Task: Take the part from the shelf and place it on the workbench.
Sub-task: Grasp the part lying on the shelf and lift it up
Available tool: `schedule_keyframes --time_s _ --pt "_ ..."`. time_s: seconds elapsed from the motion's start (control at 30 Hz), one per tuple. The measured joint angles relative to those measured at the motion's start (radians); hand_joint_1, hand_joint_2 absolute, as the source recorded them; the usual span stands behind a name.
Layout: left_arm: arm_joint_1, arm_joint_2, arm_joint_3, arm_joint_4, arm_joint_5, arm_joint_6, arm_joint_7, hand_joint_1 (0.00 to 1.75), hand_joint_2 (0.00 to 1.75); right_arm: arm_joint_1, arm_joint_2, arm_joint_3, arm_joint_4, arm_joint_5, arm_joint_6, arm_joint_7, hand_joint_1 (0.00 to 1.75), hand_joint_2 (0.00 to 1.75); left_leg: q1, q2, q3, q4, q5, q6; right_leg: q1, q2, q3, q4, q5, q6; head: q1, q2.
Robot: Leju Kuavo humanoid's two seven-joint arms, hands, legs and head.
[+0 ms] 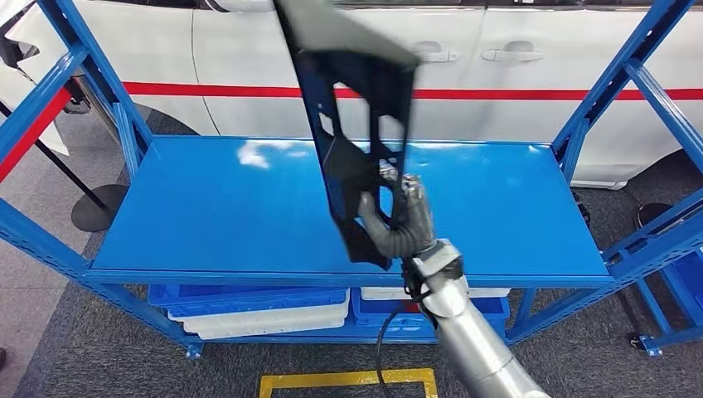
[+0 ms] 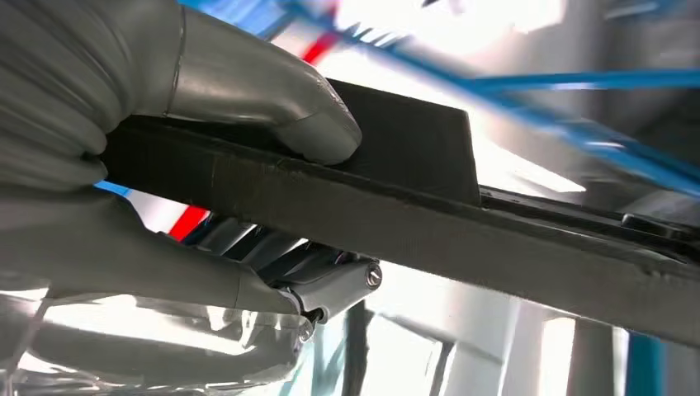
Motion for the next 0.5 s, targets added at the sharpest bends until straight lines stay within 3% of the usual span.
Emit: schedule_keyframes --time_s 0.07,0.13,0.27,0.33,0.4,0.43,0.47,0.5 --pt "-0.001 -0.001 0.001 0.000 -0.001 0.009 0.007 0.00 1.75 0.034 -0.014 -0.024 -0.127 -0.155 0.159 -0.002 1.69 1.75 -0.006 0.000 0.002 0.002 -0.003 -0.001 0.006 -0.001 0.069 -0.142 0.066 -0.015 0.000 0.000" --pt "-0.001 -0.003 0.001 0.001 -0.005 0.021 0.021 0.00 1.75 0.061 -0.019 -0.045 -0.229 -0.274 0.309 0.011 1.69 1.75 -0.009 0.000 0.002 0.003 -0.005 -0.008 0.012 -0.003 0.109 -0.225 0.091 -0.024 0.000 0.000" --pt "-0.003 -0.004 0.001 0.001 -0.008 0.036 0.039 0.00 1.75 0.115 -0.026 -0.048 -0.360 -0.421 0.528 0.057 1.69 1.75 -0.009 0.002 0.000 0.014 -0.019 -0.027 0.006 -0.005 0.117 -0.246 0.097 -0.034 0.000 0.000" --pt "-0.005 -0.006 0.001 0.001 -0.010 0.038 0.047 0.00 1.75 0.133 -0.026 -0.037 -0.398 -0.436 0.577 0.062 1.69 1.75 -0.006 0.002 -0.032 0.096 -0.076 -0.037 0.001 -0.009 0.121 -0.253 0.103 -0.041 0.000 0.000" --pt "-0.006 -0.007 0.001 0.002 -0.014 0.041 0.060 0.00 1.75 0.152 -0.027 -0.025 -0.418 -0.439 0.606 0.055 1.69 1.75 -0.002 0.003 -0.085 0.228 -0.146 -0.046 0.001 -0.010 0.118 -0.252 0.105 -0.045 0.000 0.000" --pt "-0.005 -0.007 0.000 0.002 -0.021 0.045 0.067 0.00 1.75 0.162 -0.028 -0.019 -0.423 -0.440 0.617 0.051 1.69 1.75 0.001 0.003 -0.101 0.271 -0.161 -0.050 0.001 -0.011 0.116 -0.250 0.106 -0.045 0.000 0.000" --pt "-0.004 -0.007 -0.001 0.002 -0.030 0.049 0.075 0.00 1.75 0.170 -0.029 -0.015 -0.425 -0.441 0.626 0.048 1.69 1.75 0.002 0.003 -0.100 0.278 -0.156 -0.052 0.000 -0.011 0.113 -0.248 0.106 -0.044 0.000 0.000" --pt "-0.004 -0.006 -0.003 0.002 -0.039 0.053 0.081 0.00 1.75 0.176 -0.030 -0.010 -0.425 -0.442 0.632 0.048 1.69 1.75 0.004 0.003 -0.077 0.242 -0.133 -0.054 0.000 -0.011 0.111 -0.246 0.107 -0.043 0.000 0.000"
